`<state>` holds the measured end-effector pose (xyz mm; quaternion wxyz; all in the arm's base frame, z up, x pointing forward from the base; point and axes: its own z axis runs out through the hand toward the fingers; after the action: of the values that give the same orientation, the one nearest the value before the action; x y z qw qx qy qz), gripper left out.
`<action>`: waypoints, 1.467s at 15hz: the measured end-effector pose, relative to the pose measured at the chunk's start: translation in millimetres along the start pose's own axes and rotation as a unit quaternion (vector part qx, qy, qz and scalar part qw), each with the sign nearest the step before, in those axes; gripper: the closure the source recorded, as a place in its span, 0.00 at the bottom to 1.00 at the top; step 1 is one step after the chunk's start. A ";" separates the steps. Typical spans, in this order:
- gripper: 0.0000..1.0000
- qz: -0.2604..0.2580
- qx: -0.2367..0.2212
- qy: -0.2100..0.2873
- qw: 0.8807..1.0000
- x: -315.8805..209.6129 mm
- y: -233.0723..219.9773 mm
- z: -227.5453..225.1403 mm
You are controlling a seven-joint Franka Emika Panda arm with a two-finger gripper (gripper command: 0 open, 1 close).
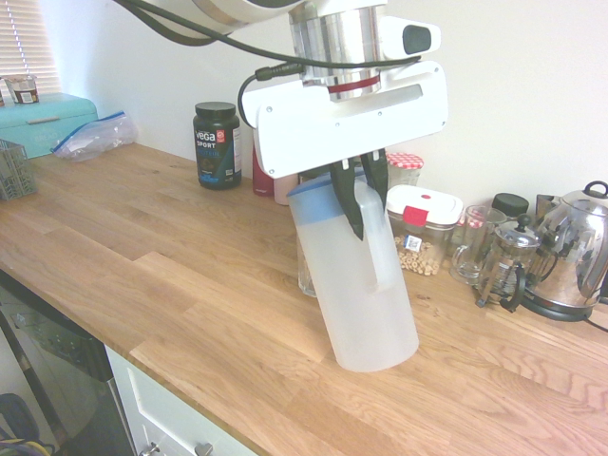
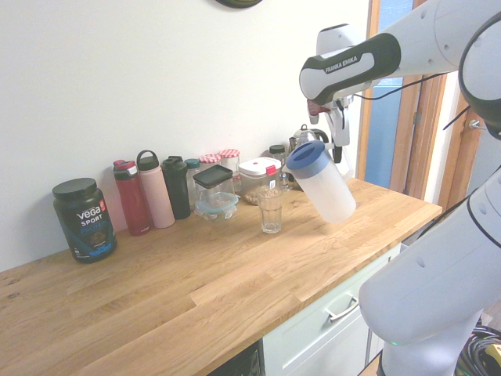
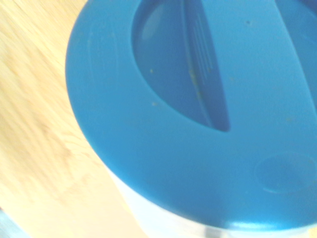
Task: Pour me some water
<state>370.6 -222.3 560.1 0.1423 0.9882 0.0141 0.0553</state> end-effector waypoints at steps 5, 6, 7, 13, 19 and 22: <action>1.00 -0.017 -0.043 -0.010 0.999 19.2 -10.4 12.6; 1.00 -0.023 -0.054 -0.012 0.998 23.7 -14.5 14.2; 1.00 -0.028 -0.061 -0.012 0.998 28.0 -19.0 15.5; 1.00 -0.061 -0.115 -0.015 0.991 47.3 -39.6 17.7; 1.00 -0.077 -0.149 -0.021 0.986 58.2 -51.4 22.6; 1.00 -0.075 -0.151 -0.016 0.986 61.5 -56.2 21.4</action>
<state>433.5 -171.6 530.3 0.2941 0.9522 0.0768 0.0300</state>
